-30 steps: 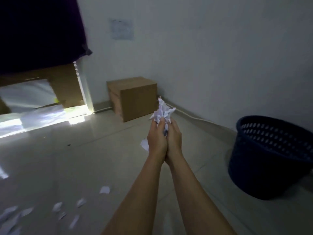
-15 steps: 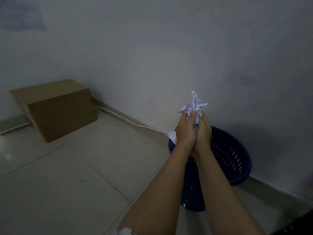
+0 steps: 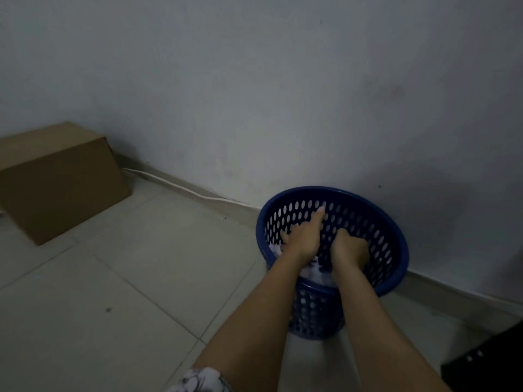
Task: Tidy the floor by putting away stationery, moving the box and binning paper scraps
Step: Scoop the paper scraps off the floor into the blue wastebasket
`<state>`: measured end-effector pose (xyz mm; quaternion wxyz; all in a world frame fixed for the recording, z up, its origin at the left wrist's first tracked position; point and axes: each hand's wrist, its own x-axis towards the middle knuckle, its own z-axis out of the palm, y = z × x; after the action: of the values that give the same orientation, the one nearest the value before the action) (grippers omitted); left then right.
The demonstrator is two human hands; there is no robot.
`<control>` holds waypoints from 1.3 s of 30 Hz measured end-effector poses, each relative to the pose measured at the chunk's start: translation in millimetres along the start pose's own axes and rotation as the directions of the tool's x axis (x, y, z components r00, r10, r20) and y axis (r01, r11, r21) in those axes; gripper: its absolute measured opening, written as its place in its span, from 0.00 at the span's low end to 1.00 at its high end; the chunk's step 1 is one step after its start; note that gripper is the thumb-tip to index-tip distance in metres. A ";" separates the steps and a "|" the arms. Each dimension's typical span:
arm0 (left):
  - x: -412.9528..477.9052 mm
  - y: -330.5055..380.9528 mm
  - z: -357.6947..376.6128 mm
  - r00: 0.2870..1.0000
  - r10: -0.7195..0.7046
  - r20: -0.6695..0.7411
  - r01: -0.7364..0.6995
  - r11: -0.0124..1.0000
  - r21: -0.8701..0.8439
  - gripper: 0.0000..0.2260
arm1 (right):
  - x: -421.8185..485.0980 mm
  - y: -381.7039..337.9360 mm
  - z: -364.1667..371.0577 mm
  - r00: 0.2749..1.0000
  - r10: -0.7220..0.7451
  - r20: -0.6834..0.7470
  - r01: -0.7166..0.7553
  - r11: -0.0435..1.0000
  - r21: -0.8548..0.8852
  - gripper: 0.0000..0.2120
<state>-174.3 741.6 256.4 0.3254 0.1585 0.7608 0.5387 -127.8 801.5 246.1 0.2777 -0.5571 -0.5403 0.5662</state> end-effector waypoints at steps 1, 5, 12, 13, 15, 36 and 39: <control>-2.3 2.2 -2.9 0.999 0.032 0.010 -0.032 0.999 -0.021 0.48 | 0.0 -0.5 -0.8 1.000 -0.014 -0.007 0.013 1.000 -0.017 0.13; -12.5 4.9 -13.0 0.986 0.158 -0.042 -0.152 0.979 0.135 0.26 | -5.7 -2.3 -4.9 0.992 -0.129 -0.013 0.128 0.987 -0.100 0.19; -58.0 -11.2 -60.1 0.868 0.400 -0.295 -0.357 0.914 0.190 0.19 | -41.8 -8.7 16.5 0.927 -0.369 0.071 0.376 0.912 -0.162 0.16; -69.9 -14.1 -71.6 0.847 0.413 -0.335 -0.359 0.909 0.213 0.19 | -55.6 -11.6 22.3 0.914 -0.396 0.084 0.404 0.903 -0.143 0.16; -93.8 -28.7 -101.4 0.810 0.421 -0.408 -0.344 0.905 0.252 0.18 | -91.8 -14.3 37.3 0.887 -0.445 0.125 0.458 0.882 -0.112 0.12; -520.3 -467.0 -352.9 0.314 -0.389 -0.866 0.692 0.718 -0.071 0.25 | -507.4 379.9 159.1 0.508 0.076 0.858 0.728 0.495 -0.475 0.21; -574.3 -528.2 -342.3 0.293 -0.484 -0.824 0.823 0.567 -0.041 0.27 | -518.8 441.7 141.5 0.528 0.044 0.848 0.797 0.318 -0.513 0.31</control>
<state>79.5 -38.6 26.3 0.1271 -0.3575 0.9040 0.1970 -15.7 167.5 -18.1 -0.1612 -0.1617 -0.9356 0.2694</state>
